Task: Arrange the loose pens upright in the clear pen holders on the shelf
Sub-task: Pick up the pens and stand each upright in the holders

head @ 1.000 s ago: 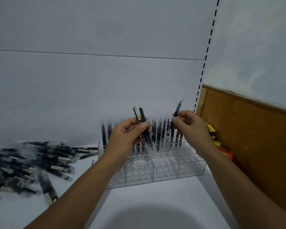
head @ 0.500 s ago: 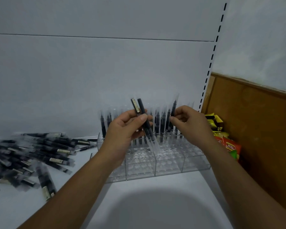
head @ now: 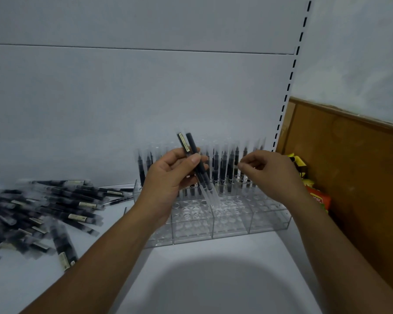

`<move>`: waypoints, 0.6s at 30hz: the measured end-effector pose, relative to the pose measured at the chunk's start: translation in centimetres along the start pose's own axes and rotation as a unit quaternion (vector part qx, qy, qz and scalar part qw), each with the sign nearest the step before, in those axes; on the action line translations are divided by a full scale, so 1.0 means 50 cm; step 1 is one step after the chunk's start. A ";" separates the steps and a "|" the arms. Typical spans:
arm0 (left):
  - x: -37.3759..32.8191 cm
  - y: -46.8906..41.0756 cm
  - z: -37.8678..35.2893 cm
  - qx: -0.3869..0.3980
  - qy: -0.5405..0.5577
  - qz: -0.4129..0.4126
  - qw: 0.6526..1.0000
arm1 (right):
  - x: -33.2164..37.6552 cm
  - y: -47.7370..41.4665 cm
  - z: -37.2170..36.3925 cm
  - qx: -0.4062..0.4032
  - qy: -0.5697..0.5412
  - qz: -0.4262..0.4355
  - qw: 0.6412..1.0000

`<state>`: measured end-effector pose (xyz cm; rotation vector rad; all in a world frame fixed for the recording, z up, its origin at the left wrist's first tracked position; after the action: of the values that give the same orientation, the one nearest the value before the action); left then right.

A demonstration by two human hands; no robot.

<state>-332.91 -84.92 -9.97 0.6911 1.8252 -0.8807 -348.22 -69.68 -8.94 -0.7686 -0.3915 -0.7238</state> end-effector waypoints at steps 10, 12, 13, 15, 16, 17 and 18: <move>-0.004 0.002 0.007 -0.021 0.026 -0.002 0.999 | 0.117 0.074 -0.072 0.211 -0.127 0.098 0.964; -0.005 0.002 0.007 -0.023 0.028 -0.004 0.999 | 0.115 0.071 -0.074 0.201 -0.154 0.084 0.964; -0.005 0.002 0.008 -0.025 0.026 -0.004 0.999 | 0.113 0.069 -0.072 0.199 -0.173 0.072 0.962; -0.002 0.000 0.011 -0.031 0.027 -0.001 0.999 | 0.104 0.063 -0.060 0.187 -0.212 0.047 0.958; 0.000 -0.001 0.011 -0.033 0.030 0.003 0.999 | 0.099 0.058 -0.049 0.172 -0.235 0.034 0.956; 0.001 -0.002 0.012 -0.034 0.032 0.005 0.999 | 0.092 0.052 -0.035 0.150 -0.264 0.019 0.953; 0.001 -0.001 0.012 -0.035 0.034 0.007 0.999 | 0.082 0.045 -0.021 0.125 -0.299 -0.001 0.946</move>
<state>-332.68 -85.45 -10.19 0.6961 1.9007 -0.7901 -343.68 -71.17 -8.44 -0.7361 -1.0154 -0.4157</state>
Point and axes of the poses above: each hand's wrist, its own y-axis away from the middle knuckle, its own z-axis out of the back of the hand, x = y × z, the point moved 8 cm from there along -y, towards the middle knuckle, and after that the axes turned 3 degrees about -x, right-handed, at the moved point
